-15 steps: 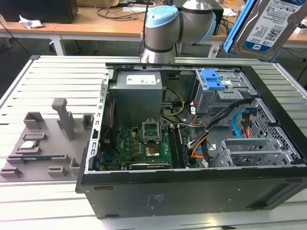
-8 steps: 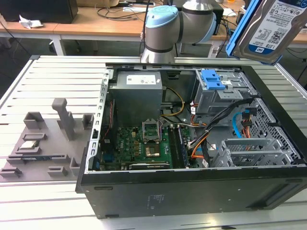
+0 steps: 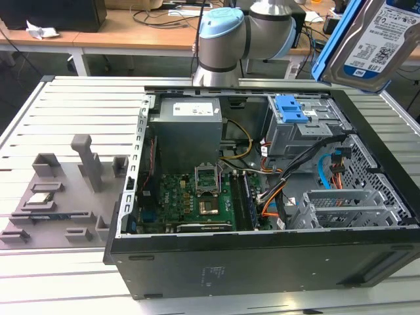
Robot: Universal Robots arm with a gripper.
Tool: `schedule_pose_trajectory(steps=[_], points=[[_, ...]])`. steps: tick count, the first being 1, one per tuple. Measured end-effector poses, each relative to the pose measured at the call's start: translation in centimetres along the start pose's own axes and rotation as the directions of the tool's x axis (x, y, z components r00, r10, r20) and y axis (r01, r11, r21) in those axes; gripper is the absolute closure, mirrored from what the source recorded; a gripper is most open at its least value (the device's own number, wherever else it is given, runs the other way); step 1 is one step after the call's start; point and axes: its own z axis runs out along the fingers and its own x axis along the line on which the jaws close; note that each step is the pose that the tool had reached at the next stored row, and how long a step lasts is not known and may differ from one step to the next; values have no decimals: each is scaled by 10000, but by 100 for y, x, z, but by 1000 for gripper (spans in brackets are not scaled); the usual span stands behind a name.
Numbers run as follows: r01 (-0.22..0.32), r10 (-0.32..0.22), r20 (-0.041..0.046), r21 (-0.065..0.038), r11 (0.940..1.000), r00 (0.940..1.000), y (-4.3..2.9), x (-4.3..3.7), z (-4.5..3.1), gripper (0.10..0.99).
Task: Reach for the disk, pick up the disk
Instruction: 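Pick up the disk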
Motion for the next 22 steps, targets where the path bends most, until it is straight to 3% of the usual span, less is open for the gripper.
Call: schedule_pose_trajectory(steps=[22], points=[[0,0,0,0,10000,10000,-21,326,0,722]])
